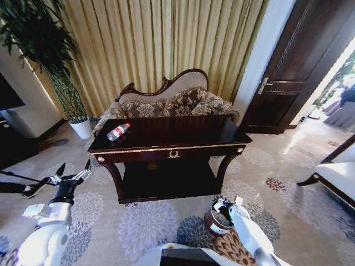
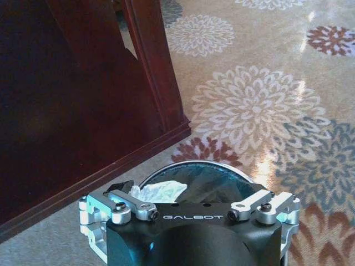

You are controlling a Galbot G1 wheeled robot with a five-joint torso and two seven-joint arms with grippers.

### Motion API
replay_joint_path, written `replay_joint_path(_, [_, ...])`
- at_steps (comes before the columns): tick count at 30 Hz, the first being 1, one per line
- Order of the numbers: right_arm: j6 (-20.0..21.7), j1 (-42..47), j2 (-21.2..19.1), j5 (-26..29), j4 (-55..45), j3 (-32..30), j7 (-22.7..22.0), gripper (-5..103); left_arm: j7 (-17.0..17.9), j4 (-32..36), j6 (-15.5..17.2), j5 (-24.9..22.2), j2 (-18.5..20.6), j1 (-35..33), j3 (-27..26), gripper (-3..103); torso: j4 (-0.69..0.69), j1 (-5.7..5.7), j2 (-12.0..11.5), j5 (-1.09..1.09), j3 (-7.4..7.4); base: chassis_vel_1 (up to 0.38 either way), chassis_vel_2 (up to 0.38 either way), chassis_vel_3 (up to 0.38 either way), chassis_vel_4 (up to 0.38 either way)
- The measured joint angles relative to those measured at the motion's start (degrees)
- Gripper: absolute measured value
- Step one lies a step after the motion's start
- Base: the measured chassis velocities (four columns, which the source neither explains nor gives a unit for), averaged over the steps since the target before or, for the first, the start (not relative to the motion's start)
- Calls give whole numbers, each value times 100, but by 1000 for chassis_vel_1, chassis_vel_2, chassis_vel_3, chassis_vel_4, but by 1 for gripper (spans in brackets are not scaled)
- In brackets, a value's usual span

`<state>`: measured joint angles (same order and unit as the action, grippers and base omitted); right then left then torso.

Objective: Move to the front of the table and place the trash on the table into the trash bin.

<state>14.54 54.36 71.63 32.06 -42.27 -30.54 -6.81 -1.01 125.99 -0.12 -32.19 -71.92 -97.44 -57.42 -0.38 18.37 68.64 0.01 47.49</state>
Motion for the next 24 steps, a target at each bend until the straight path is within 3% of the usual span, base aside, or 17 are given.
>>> replay_joint_path(6, [-139,-34,-38,-171,160,2,0,101,-11,-41,-46,-4,-3,-17,2,100,0,0,0,-1,0,0,0,0,0])
replay_joint_path(9, [-215,-44,-40,-365,230,-8,0,83,-19,-51,-76,-4,-3,-20,3,100,-1,0,0,0,0,0,0,0,0])
replay_joint_path(10, [-215,-44,-40,-365,230,-8,0,83,-19,-51,-76,-4,-3,-20,3,100,-1,0,0,0,0,0,0,0,0])
replay_joint_path(18, [-251,-75,-45,-482,291,-7,1,102,-24,-34,-84,-4,5,-12,1,100,0,0,0,-1,0,0,0,0,0])
replay_joint_path(21, [-309,-76,-65,-594,366,-10,0,89,-24,-29,-106,-4,-4,-21,1,100,0,0,0,-1,0,0,0,0,0])
replay_joint_path(23, [-313,-77,-71,-601,374,-12,0,89,-24,-22,-108,-4,-6,-22,1,100,0,0,0,-1,0,0,0,0,0])
replay_joint_path(24, [-315,-77,-74,-606,378,-12,1,85,-24,-13,-109,-4,-8,-23,0,100,0,0,0,-1,0,0,0,0,0])
